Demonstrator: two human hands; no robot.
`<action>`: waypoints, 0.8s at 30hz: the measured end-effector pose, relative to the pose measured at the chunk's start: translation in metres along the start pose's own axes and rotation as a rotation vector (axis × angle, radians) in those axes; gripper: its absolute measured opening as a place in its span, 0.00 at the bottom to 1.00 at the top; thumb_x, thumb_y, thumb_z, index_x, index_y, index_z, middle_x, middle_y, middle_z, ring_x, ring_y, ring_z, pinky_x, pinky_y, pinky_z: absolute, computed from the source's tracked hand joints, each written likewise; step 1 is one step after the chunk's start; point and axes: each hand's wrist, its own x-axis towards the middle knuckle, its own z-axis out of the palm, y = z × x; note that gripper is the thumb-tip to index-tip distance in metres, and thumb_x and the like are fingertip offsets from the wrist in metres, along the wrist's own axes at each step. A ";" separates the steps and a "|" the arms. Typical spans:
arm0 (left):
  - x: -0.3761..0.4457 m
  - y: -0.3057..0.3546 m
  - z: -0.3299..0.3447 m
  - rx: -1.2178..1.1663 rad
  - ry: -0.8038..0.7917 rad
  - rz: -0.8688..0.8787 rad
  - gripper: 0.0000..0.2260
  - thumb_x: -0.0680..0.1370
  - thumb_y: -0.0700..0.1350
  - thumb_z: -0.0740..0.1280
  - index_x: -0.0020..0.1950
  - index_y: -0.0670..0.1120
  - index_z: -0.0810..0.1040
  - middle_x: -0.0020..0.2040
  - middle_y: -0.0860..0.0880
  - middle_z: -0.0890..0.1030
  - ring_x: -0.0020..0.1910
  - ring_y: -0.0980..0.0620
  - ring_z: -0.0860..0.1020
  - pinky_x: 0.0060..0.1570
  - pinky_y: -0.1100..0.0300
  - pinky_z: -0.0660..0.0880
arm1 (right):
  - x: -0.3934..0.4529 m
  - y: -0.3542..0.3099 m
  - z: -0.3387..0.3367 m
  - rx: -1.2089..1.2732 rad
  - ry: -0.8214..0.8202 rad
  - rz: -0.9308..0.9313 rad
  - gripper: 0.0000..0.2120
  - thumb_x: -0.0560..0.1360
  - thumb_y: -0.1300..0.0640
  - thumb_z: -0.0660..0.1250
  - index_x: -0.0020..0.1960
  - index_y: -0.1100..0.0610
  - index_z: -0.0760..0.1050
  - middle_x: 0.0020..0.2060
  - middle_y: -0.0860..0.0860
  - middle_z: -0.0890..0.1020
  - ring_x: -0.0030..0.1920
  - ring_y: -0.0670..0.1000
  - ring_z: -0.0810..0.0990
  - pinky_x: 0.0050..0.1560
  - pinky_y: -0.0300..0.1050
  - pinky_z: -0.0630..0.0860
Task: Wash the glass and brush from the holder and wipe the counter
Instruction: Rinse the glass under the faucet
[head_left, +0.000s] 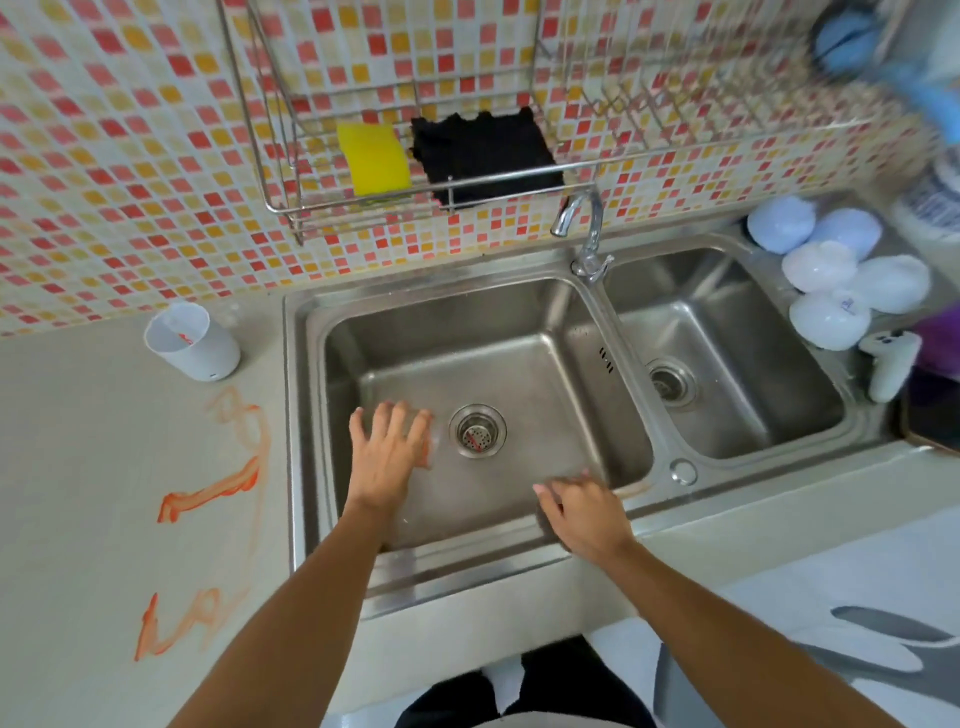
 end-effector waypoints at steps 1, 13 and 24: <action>0.006 0.001 -0.002 -0.023 0.001 -0.017 0.42 0.56 0.39 0.81 0.68 0.49 0.69 0.63 0.42 0.73 0.66 0.39 0.69 0.65 0.33 0.61 | 0.011 0.009 -0.005 0.029 0.015 -0.023 0.32 0.78 0.39 0.44 0.49 0.55 0.81 0.44 0.52 0.85 0.48 0.54 0.82 0.65 0.48 0.70; 0.122 0.077 -0.075 -0.522 0.209 -0.212 0.30 0.69 0.45 0.70 0.70 0.47 0.66 0.64 0.49 0.73 0.66 0.47 0.70 0.70 0.45 0.58 | 0.182 0.096 -0.099 0.299 0.118 0.118 0.32 0.80 0.52 0.62 0.78 0.62 0.54 0.77 0.59 0.58 0.77 0.58 0.58 0.74 0.49 0.58; 0.180 0.112 -0.097 -1.060 0.153 -0.298 0.37 0.59 0.55 0.81 0.61 0.55 0.65 0.57 0.55 0.79 0.57 0.47 0.76 0.56 0.53 0.72 | 0.253 0.112 -0.110 0.379 -0.145 -0.014 0.39 0.79 0.50 0.64 0.79 0.52 0.42 0.79 0.50 0.50 0.77 0.56 0.54 0.74 0.58 0.56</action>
